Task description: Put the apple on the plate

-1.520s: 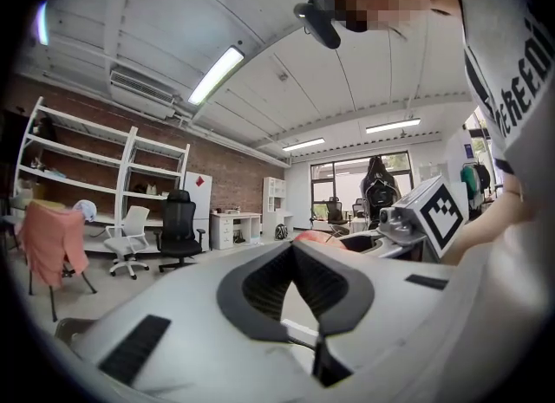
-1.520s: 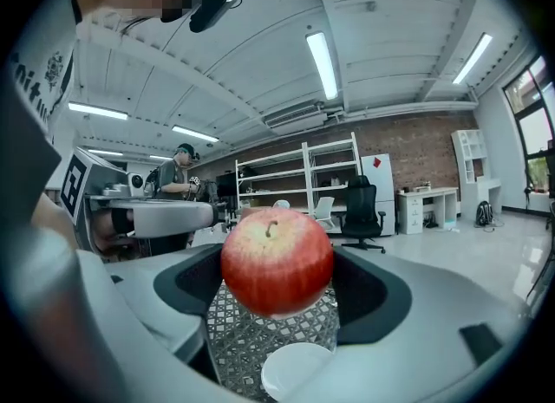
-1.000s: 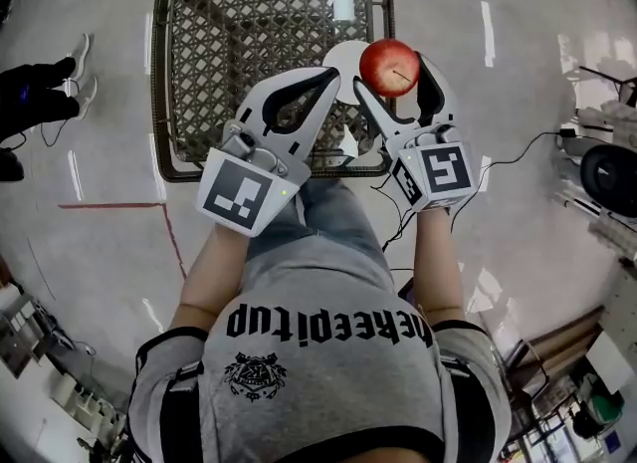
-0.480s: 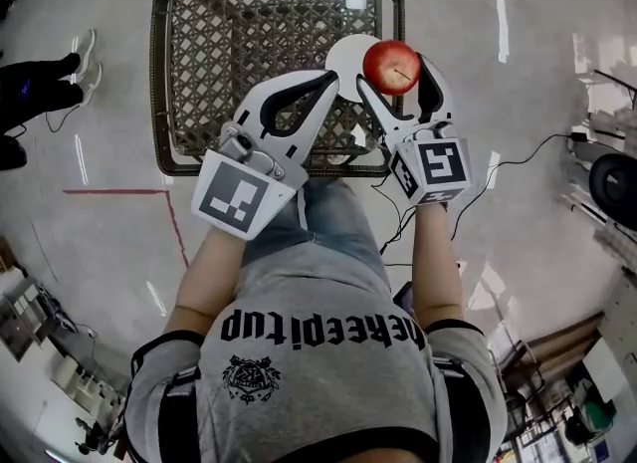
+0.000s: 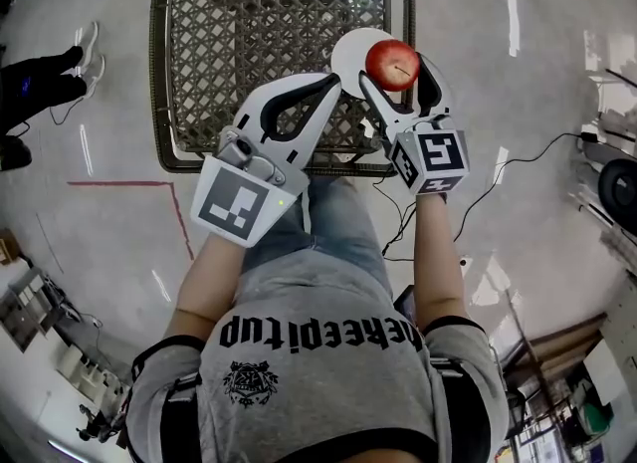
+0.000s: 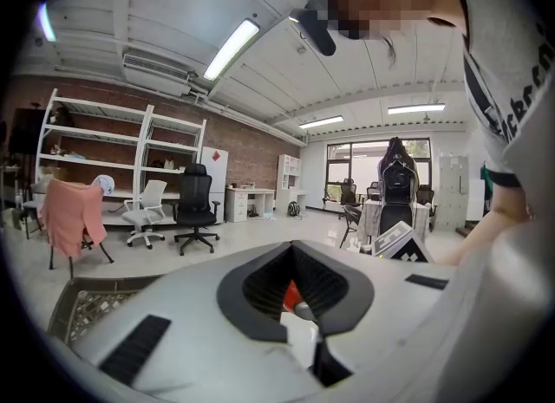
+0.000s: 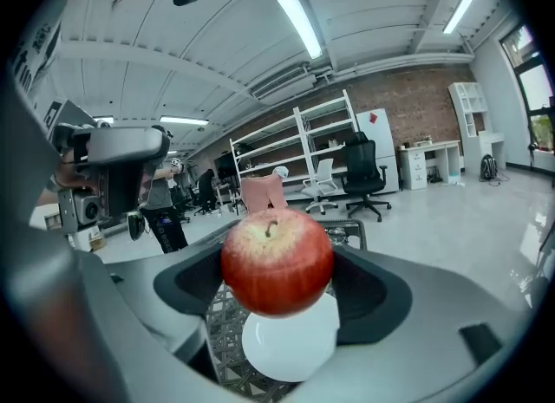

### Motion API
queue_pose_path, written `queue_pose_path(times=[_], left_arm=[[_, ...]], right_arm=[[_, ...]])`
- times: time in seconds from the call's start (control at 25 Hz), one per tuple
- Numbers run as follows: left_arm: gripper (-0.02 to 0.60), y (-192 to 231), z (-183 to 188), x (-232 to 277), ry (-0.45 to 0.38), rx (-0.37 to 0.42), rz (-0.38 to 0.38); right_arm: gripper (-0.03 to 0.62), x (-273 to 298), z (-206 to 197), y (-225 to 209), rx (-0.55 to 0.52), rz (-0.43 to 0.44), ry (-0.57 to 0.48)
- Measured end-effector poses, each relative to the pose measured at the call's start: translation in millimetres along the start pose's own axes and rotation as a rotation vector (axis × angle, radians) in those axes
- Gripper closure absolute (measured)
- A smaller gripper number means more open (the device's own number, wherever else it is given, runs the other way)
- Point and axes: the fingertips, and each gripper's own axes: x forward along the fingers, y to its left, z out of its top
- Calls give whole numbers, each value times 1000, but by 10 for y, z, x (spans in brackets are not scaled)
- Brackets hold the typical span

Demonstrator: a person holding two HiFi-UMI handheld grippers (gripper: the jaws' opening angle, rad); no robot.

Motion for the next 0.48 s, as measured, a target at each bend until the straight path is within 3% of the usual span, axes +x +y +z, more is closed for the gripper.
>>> queue_pose_path(times=[0.48], left_arm=[[561, -1, -63, -31, 17, 20, -5]], right_arm=[[206, 151, -289, -18, 23, 5, 60]])
